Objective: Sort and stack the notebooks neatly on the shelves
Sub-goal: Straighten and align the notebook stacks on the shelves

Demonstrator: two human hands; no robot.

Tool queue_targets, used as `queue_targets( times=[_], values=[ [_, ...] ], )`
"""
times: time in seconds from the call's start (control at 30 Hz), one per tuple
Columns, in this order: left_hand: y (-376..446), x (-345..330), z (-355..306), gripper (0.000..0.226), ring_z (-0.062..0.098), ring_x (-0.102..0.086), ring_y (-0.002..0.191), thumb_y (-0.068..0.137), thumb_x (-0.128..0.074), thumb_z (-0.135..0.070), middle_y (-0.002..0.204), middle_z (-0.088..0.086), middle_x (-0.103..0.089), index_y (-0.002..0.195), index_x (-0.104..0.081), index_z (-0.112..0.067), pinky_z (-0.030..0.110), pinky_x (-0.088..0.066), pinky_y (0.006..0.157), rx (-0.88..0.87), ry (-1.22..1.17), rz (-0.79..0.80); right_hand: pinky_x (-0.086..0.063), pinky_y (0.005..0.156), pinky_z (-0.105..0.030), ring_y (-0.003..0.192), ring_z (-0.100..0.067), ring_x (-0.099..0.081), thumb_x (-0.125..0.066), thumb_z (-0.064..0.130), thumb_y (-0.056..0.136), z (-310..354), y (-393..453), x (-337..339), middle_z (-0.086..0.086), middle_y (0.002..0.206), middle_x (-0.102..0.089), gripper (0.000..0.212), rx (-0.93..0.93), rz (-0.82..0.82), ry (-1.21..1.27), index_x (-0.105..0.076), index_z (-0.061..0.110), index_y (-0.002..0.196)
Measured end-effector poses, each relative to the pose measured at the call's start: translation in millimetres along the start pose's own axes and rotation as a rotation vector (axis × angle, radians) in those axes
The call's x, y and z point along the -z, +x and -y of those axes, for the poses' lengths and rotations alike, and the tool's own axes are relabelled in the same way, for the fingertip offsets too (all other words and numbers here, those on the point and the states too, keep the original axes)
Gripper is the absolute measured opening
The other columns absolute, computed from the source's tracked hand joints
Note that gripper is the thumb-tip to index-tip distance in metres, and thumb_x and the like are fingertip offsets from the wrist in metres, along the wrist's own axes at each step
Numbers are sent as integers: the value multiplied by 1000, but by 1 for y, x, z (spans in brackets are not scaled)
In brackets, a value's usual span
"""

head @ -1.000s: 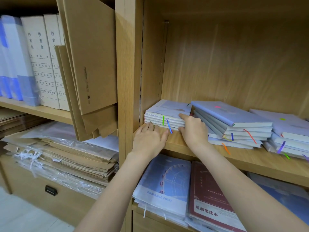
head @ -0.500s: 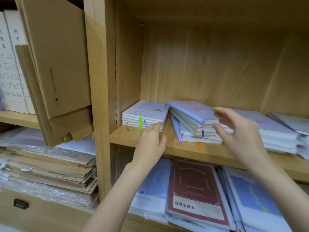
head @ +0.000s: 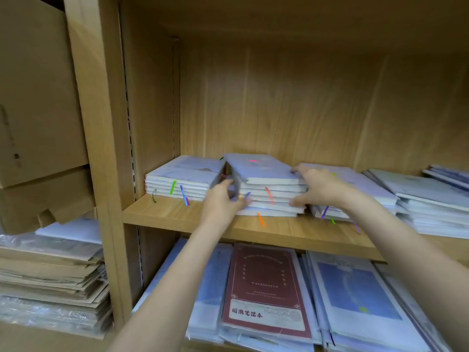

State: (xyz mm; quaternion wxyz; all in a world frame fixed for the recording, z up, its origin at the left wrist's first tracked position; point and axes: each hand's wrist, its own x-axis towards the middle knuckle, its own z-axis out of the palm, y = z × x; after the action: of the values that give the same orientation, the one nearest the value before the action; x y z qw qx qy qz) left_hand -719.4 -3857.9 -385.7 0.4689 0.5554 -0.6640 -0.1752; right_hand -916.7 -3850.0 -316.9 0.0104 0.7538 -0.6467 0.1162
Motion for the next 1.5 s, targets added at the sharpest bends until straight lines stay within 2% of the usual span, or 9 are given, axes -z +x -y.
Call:
queue_targets(
  times=[0.1,0.23,0.33,0.47,0.67,0.77,1.1,1.3,1.5],
  values=[
    [8,13,10,47,19,-59,102,81,-71,-24,113,6,-65,125,-56,-11,21,-38,76,79,0,-4,-34,79,-27,113,-29,-49,-72,27,79,7,-11,-21,-15,112,-54,83,56,-75,114,-23,16,146],
    [6,13,11,65,23,-60,109,60,-78,-32,115,7,-66,118,-56,-12,38,-45,99,57,-65,215,-29,103,-29,137,-26,-28,-70,23,80,12,-17,-53,-14,148,-26,100,39,-98,357,2,26,149],
    [8,10,16,70,23,-59,110,61,-83,-20,119,6,-63,123,-51,-12,40,-45,100,38,-48,231,-35,90,-26,123,-26,-45,-74,18,77,13,-16,-60,-6,134,-46,95,-3,-203,551,-11,33,147],
    [-4,11,9,56,16,-59,109,74,-76,-10,114,-2,-64,125,-55,-15,15,-40,85,-29,66,116,-35,79,-21,101,-16,-50,-77,10,72,9,-20,-62,6,118,-52,90,0,-299,690,-27,35,142],
    [-42,8,2,36,23,-64,91,77,-66,-6,91,6,-71,112,-64,-15,26,-45,77,-99,123,-155,-50,89,-35,99,-17,-61,-80,5,65,-1,-40,-69,4,114,-61,90,96,-296,790,-36,51,129],
    [-62,12,4,40,25,-65,88,76,-67,-2,88,6,-72,113,-64,-15,35,-51,82,-121,-13,-230,-52,78,-18,88,-3,-65,-78,-6,67,-6,-56,-66,9,104,-63,88,160,-227,898,-39,51,122],
    [-38,37,20,54,7,-48,121,81,-67,-3,129,3,-56,131,-48,-7,20,-36,100,-33,-80,245,-47,72,-3,88,4,-57,-71,-13,70,-18,-50,-52,3,107,-57,94,99,-18,1025,-22,15,146],
    [-37,36,18,54,9,-43,128,85,-63,-3,133,2,-52,136,-44,-10,18,-33,99,-19,-65,274,-44,92,-15,106,-2,-60,-78,7,70,-27,-38,-50,6,113,-65,87,127,42,901,-29,25,140],
    [-32,39,15,55,13,-40,131,87,-61,-5,136,2,-50,138,-40,-11,24,-33,104,34,-27,320,-45,72,-2,88,9,-58,-73,-2,75,-23,-38,-47,14,99,-63,82,110,76,975,-29,35,133]
  ],
)
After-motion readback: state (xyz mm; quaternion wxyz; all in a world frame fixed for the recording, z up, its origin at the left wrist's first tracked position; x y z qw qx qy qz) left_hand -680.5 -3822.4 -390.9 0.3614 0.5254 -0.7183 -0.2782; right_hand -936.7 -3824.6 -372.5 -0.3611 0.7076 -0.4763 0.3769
